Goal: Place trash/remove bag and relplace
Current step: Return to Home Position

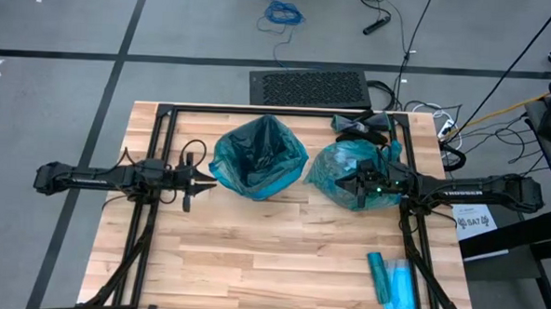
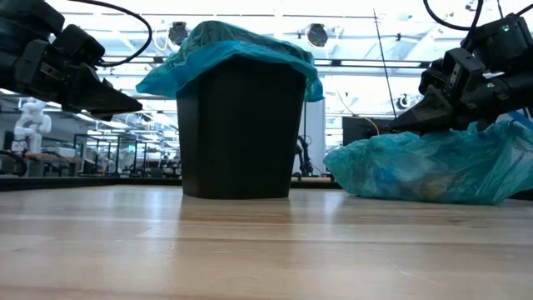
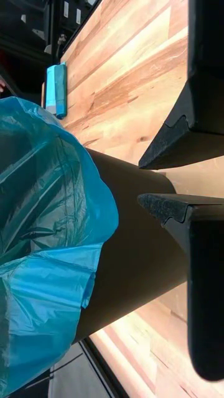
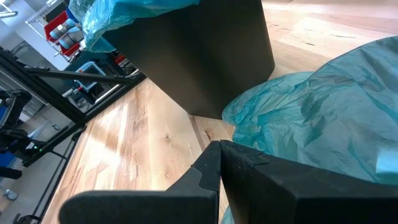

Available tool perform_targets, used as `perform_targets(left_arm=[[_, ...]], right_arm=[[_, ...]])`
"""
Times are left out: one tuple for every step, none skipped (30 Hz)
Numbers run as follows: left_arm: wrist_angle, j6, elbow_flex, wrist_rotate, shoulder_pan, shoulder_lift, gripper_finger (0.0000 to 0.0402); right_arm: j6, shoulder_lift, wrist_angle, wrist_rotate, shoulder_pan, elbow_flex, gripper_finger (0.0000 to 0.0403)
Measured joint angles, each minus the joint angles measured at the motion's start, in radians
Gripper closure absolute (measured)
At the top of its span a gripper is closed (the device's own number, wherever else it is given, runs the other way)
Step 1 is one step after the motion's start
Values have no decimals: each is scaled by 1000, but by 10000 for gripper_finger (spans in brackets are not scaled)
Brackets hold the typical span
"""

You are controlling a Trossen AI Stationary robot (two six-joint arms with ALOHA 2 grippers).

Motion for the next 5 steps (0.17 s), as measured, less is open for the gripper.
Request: perform_targets(left_arm=[[0, 0, 0, 0, 0, 0, 330], [0, 0, 0, 0, 0, 0, 330], [0, 0, 0, 0, 0, 0, 330], [0, 0, 0, 0, 0, 0, 330], [0, 0, 0, 0, 0, 0, 330]], right_arm=[[0, 0, 0, 0, 0, 0, 403], [0, 0, 0, 0, 0, 0, 403], [0, 0, 0, 0, 0, 0, 403], [0, 0, 0, 0, 0, 0, 403], [0, 0, 0, 0, 0, 0, 403]])
